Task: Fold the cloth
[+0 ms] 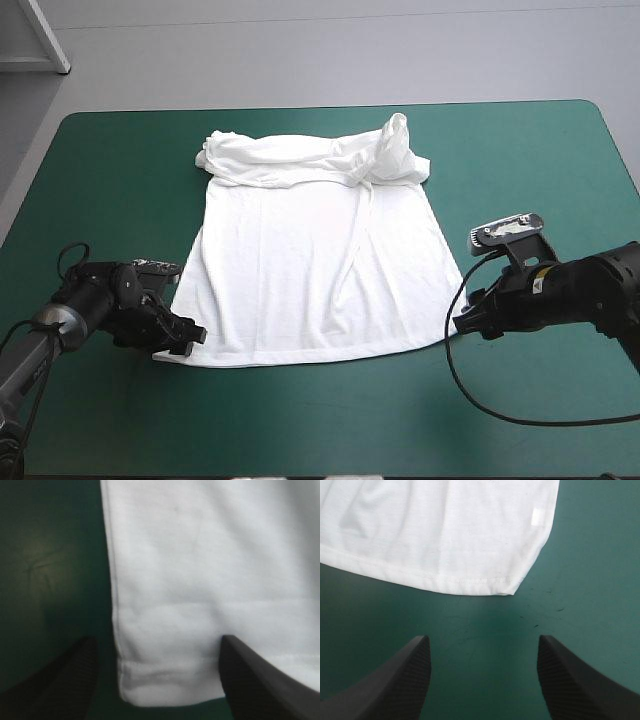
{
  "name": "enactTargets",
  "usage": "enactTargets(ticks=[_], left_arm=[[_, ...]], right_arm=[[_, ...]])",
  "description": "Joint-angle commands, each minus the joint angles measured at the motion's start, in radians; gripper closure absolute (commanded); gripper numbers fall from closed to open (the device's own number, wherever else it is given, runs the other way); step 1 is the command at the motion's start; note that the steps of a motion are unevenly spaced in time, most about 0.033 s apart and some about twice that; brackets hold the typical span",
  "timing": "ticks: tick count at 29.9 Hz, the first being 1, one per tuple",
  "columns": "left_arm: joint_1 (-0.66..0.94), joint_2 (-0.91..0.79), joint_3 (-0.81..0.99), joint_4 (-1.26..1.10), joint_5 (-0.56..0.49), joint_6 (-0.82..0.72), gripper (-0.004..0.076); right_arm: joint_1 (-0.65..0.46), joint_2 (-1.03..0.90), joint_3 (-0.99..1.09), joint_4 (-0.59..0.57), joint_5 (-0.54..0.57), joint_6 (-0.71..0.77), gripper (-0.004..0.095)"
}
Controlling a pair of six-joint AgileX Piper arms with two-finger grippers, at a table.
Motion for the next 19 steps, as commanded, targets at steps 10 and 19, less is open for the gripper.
enactTargets(ticks=[10, 19], left_arm=[[-0.005, 0.054, 0.015, -0.177, -0.058, 0.102, 0.0703], [-0.005, 0.054, 0.015, -0.169, -0.059, 0.108, 0.0705]], right_arm=[[-0.005, -0.008, 0.087, -0.041, -0.221, 0.025, 0.0328], [-0.005, 0.159, 0.171, -0.029, -0.346, 0.016, 0.0328]])
